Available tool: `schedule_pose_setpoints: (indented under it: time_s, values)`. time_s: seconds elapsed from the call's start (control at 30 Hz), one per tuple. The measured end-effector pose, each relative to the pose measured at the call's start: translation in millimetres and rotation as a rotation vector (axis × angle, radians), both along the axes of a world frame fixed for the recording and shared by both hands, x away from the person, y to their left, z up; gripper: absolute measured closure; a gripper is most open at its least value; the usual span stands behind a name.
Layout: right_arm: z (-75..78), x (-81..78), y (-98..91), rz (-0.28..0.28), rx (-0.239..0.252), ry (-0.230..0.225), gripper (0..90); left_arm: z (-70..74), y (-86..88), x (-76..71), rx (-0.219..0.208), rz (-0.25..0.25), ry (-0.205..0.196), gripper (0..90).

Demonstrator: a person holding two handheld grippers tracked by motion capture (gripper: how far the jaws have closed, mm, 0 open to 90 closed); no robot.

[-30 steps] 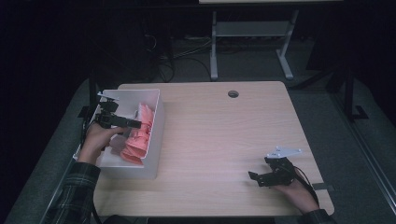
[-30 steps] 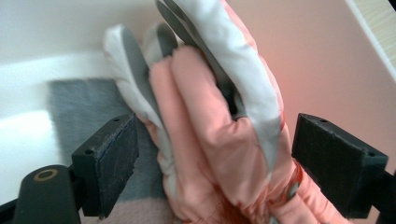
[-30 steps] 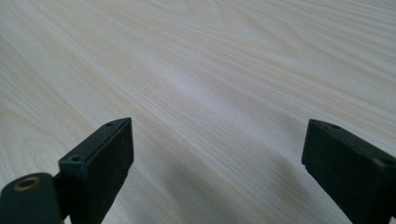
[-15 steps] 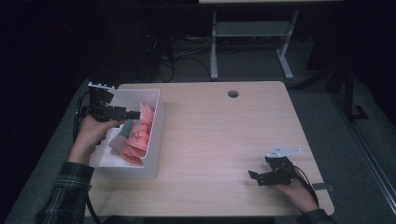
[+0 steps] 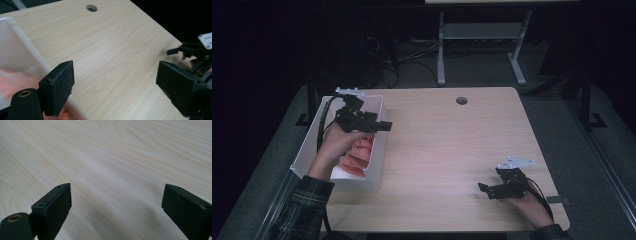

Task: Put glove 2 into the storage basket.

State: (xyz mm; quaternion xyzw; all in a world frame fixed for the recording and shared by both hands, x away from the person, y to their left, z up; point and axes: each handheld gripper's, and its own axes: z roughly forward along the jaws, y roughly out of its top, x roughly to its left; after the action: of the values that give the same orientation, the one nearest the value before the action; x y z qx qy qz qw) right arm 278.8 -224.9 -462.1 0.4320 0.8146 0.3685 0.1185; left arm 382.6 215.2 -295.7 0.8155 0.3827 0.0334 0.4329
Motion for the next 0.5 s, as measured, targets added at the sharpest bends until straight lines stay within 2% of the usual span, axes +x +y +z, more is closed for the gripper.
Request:
schedule_pose_setpoints:
  time_s: [0.17,0.3,0.33,0.43,0.47,0.5]
  values:
    - [0.5,-0.2,0.0,0.002,0.002,-0.003,8.8,-4.9,-31.6,-9.7,-0.007,-0.065,-0.006,14.8]
    - [0.9,-0.2,-0.4,0.003,0.004,-0.003,8.8,-13.7,-57.9,-19.0,0.025,-0.100,-0.019,14.8]
    - [1.0,-0.2,-0.5,0.003,0.003,-0.003,8.8,-13.7,-57.9,-19.0,0.025,-0.100,-0.019,14.8]
    - [1.1,-0.2,-0.7,0.002,0.004,-0.004,8.8,-19.6,-71.5,-25.0,0.042,-0.113,-0.038,14.8]
    - [1.1,-0.2,-0.7,0.001,0.004,-0.003,8.8,-25.7,-80.1,-29.0,0.051,-0.124,-0.050,14.8]
    - [1.1,-0.2,-0.7,0.001,0.004,-0.003,8.8,-25.7,-80.1,-29.0,0.051,-0.124,-0.050,14.8]
